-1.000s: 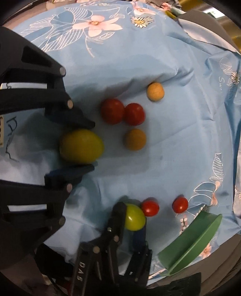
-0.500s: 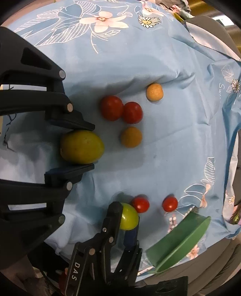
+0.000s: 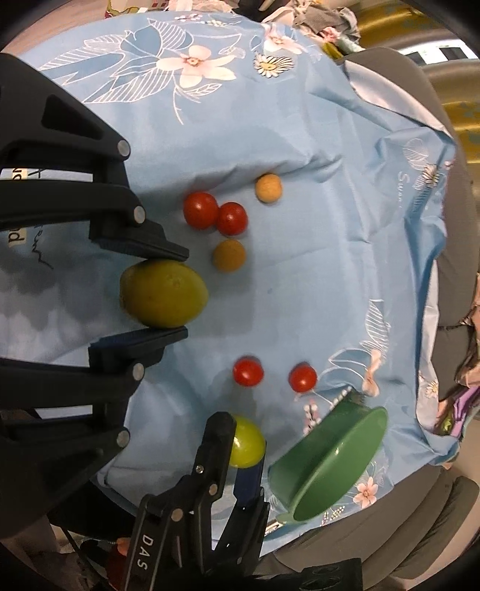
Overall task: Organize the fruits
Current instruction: 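Grasp the yellow lemon with the left tool while the right tool grasps the green plum, then carry the lemon and green plum over the bowl and release both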
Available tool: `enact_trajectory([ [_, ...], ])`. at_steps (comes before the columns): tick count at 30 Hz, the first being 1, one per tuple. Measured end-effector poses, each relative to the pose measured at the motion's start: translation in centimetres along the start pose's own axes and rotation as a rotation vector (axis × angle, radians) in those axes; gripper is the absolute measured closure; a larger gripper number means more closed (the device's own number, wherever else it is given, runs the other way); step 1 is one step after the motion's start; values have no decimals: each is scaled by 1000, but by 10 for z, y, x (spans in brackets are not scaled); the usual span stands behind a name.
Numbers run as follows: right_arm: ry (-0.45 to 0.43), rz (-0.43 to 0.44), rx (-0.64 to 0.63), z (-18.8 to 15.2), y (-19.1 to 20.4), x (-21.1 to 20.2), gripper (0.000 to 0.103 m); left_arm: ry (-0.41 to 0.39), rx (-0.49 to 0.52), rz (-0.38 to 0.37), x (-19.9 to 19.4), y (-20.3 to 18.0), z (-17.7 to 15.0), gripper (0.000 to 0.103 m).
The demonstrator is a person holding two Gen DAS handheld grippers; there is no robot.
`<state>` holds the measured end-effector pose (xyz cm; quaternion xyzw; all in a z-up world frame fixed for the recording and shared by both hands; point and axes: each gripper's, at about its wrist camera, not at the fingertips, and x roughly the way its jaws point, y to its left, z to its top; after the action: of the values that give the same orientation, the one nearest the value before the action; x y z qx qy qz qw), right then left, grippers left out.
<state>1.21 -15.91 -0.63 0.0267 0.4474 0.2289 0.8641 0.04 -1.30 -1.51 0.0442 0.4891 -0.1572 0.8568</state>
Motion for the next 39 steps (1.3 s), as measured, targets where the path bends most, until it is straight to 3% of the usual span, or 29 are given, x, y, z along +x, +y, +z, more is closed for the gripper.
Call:
enact_trajectory([
  [17, -114, -14, 13, 5, -6, -41, 56, -96, 49, -16, -27, -36, 26, 68],
  [39, -231, -118, 156, 0, -76, -81, 56, -151, 163, -88, -19, -100, 80, 68],
])
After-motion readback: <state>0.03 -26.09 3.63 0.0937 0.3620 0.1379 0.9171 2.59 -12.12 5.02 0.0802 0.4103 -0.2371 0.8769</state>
